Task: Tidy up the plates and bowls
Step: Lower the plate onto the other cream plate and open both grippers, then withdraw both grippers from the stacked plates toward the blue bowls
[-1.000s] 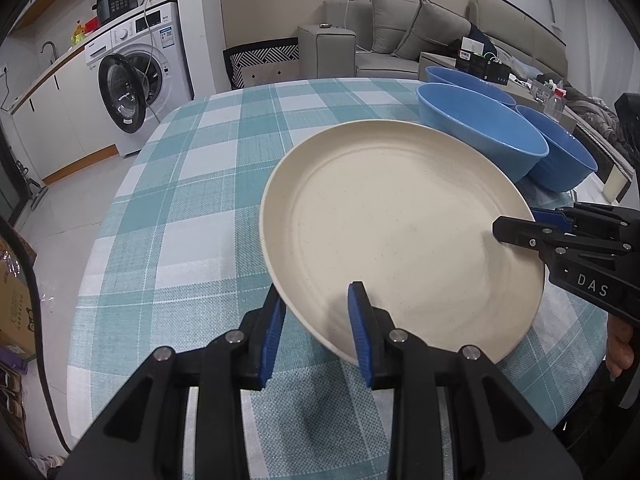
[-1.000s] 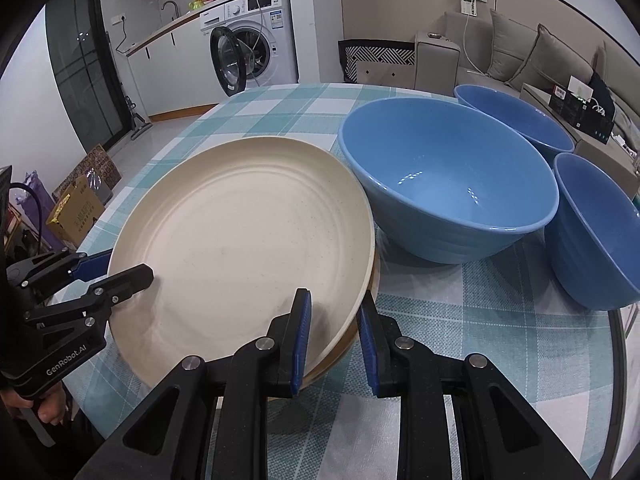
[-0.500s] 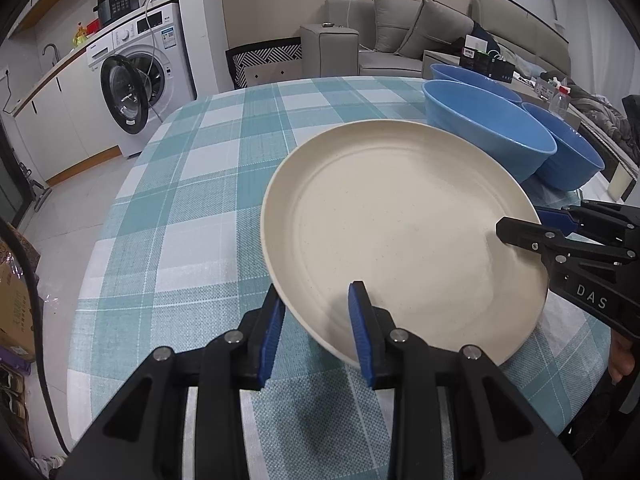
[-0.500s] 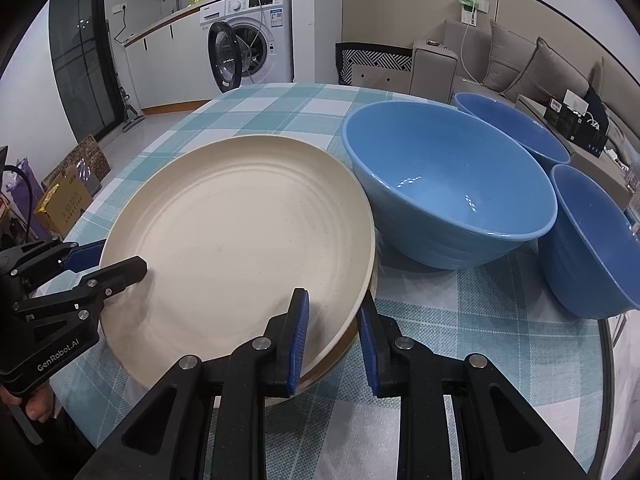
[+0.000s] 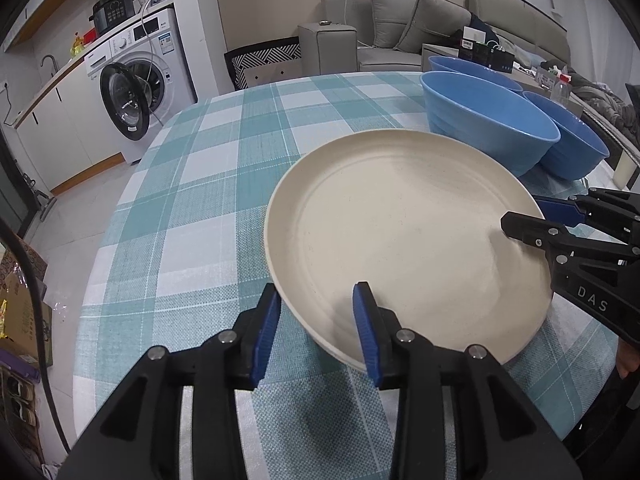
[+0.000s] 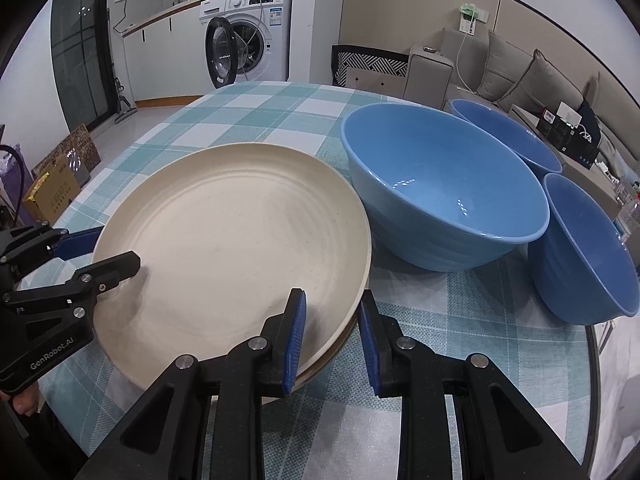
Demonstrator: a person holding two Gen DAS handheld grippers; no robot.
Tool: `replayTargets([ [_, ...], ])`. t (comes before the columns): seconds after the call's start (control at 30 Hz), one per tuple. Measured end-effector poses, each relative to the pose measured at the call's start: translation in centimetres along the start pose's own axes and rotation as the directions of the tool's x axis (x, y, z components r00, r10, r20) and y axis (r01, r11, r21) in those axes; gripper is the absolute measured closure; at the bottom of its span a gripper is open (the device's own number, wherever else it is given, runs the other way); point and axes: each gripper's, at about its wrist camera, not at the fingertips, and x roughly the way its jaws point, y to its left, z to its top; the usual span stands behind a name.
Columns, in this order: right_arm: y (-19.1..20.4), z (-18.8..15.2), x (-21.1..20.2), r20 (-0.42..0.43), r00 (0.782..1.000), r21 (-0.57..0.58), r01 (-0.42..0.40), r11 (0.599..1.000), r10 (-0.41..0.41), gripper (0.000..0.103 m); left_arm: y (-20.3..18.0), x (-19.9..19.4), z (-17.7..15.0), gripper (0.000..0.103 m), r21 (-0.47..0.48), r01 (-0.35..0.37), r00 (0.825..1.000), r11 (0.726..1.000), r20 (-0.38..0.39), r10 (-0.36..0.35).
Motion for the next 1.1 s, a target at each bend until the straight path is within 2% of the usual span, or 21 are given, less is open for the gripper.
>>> replayTargets([
  [0.47, -0.1, -0.4, 0.7, 0.001, 1.0, 0.002, -0.004, 1.0, 0.004, 0.074, -0.1, 0.2, 0.1, 0.063, -0.001, -0.006, 1.0, 1.0, -0.002, 0.006],
  [0.7, -0.8, -0.6, 0.3, 0.004, 0.998, 0.016, -0.057, 0.998, 0.057, 0.071, -0.1, 0.3, -0.1, 0.055, -0.015, 0.021, 1.0, 1.0, -0.01, -0.021],
  [0.8, -0.9, -0.4, -0.2, 0.021, 0.997, 0.018, -0.081, 0.997, 0.08, 0.06, 0.0, 0.0, -0.1, 0.053, -0.026, 0.034, 0.999, 0.999, -0.008, -0.034],
  [0.83, -0.9, -0.4, -0.5, 0.028, 0.996, 0.018, -0.085, 0.996, 0.084, 0.053, 0.0, -0.1, 0.0, 0.05, -0.029, 0.037, 0.999, 0.999, -0.006, -0.037],
  [0.97, -0.8, -0.1, -2.0, 0.066, 0.993, 0.01, -0.095, 0.995, 0.095, 0.034, 0.3, -0.8, 0.2, 0.045, -0.046, 0.049, 0.999, 0.998, 0.013, -0.048],
  [1.07, -0.8, 0.2, -3.0, 0.089, 0.99, 0.012, -0.11, 0.994, 0.109, 0.028, 0.7, -1.5, 0.4, 0.041, -0.058, 0.062, 0.998, 0.996, 0.029, -0.06],
  [1.1, -0.8, 0.2, -3.3, 0.095, 0.99, 0.012, -0.109, 0.994, 0.108, 0.026, 0.8, -1.7, 0.5, 0.036, -0.064, 0.068, 0.997, 0.996, 0.036, -0.066],
])
